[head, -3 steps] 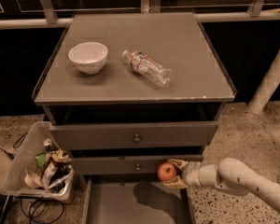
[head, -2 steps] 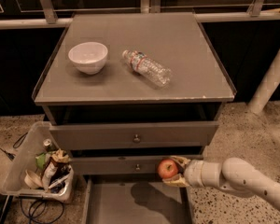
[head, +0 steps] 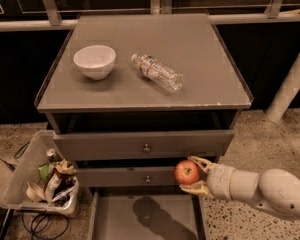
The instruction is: Pick apple from bottom drawer and place on counter
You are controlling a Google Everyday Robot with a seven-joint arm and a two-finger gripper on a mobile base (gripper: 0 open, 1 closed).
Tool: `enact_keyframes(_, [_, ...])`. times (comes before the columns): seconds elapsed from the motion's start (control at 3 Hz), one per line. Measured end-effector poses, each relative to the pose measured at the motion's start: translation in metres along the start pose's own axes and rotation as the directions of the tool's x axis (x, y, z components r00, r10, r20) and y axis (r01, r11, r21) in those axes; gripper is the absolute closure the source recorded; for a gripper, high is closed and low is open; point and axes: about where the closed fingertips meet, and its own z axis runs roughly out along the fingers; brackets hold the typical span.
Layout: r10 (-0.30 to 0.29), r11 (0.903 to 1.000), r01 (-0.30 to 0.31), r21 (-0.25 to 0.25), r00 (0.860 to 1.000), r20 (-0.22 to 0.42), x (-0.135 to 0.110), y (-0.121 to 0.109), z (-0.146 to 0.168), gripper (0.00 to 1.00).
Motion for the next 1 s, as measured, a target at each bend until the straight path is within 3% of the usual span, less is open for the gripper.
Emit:
enact_keyframes(0.67, [-0.005, 0.9971, 0.001, 0.076, 0.998, 0.058, -0.053, -0.053, -0.076, 1.0])
enact_keyframes(1.0, [-0.022, 0.9947, 0.014, 0.102, 0.996, 0.081, -0.095, -0.084, -0.12, 1.0])
